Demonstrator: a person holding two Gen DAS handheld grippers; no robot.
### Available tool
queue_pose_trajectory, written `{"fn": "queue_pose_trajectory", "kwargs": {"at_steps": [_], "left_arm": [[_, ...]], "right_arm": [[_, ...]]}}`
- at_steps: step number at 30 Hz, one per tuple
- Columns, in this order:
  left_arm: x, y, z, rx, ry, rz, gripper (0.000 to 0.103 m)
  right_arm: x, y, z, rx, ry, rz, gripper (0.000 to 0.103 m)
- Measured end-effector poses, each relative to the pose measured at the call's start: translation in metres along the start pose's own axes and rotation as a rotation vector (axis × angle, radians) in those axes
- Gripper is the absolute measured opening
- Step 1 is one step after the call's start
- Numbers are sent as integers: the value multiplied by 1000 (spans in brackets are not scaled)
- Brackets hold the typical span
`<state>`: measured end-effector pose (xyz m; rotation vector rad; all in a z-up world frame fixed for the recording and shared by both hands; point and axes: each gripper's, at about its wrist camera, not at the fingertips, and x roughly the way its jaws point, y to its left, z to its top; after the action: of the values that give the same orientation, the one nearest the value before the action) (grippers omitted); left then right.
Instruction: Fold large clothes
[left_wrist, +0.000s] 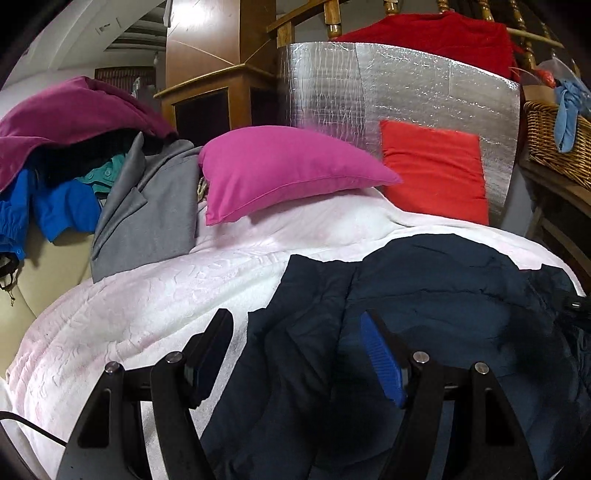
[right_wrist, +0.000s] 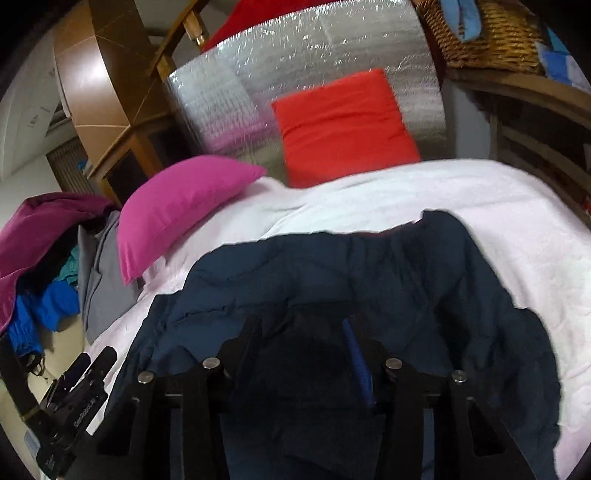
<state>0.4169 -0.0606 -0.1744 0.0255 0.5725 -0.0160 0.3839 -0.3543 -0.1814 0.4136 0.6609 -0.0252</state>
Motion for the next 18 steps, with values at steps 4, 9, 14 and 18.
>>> {"fn": "queue_pose_trajectory", "kwargs": {"at_steps": [4, 9, 14, 18], "left_arm": [[4, -3, 0, -4, 11, 0, 72], [9, -8, -1, 22, 12, 5, 72], [10, -8, -3, 31, 17, -4, 72], [10, -4, -3, 7, 28, -19, 72]], "right_arm": [[37, 10, 6, 3, 95, 6, 47], [113, 0, 28, 57, 250, -92, 45], [127, -11, 47, 94, 233, -126, 44], [89, -19, 44, 124, 142, -72, 44]]}}
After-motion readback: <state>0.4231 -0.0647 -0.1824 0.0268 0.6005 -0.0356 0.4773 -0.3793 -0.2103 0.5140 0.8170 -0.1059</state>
